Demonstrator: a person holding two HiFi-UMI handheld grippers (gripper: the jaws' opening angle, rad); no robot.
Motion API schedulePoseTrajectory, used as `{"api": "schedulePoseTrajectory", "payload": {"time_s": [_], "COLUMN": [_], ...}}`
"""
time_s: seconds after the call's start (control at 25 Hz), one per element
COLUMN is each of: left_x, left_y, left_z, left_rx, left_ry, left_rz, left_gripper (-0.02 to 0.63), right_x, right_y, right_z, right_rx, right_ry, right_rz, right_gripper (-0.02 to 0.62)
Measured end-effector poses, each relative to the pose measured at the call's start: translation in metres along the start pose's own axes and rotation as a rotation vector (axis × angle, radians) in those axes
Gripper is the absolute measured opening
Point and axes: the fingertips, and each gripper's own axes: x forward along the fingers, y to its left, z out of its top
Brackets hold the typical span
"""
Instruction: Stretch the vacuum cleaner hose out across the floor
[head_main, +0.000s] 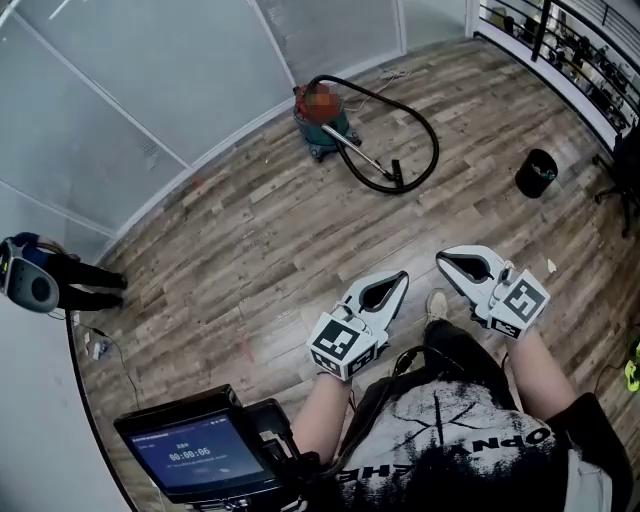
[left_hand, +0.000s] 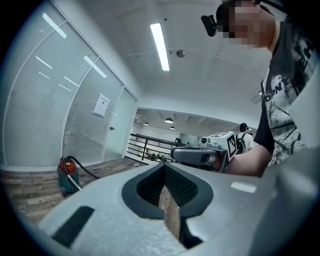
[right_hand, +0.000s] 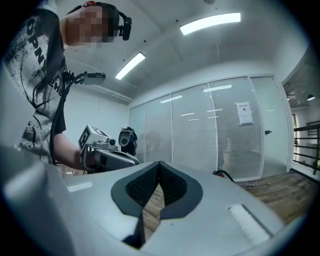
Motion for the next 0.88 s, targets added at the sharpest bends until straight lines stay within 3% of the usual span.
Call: {"api": "schedulePoseTrajectory", "payload": {"time_s": [0.24,0.6,0.88], "left_x": [0.027,0.133,0.186], "left_y": [0.053,0.164,0.223], "left_z": [0.006,0.046,0.074], "left_rx": [0.006,-0.016,-0.011], "left_ry": [0.015,0.027,0.010], "left_rz": [0.094,0.223,0.327], "left_gripper": [0.000,0.000,0.000], "right_x": [0.034,0.092,0.117], "right_y": [-0.044,-0.199,-0.281], "right_z": [-0.011,-0.007,0.003], "right_rx": [0.034,0.024,0.041], "right_ry": [-0.009,0.012,0.003], "right_rz": [0.075,0.194,0.255], "right_gripper": [0.006,0.006,0.005]}}
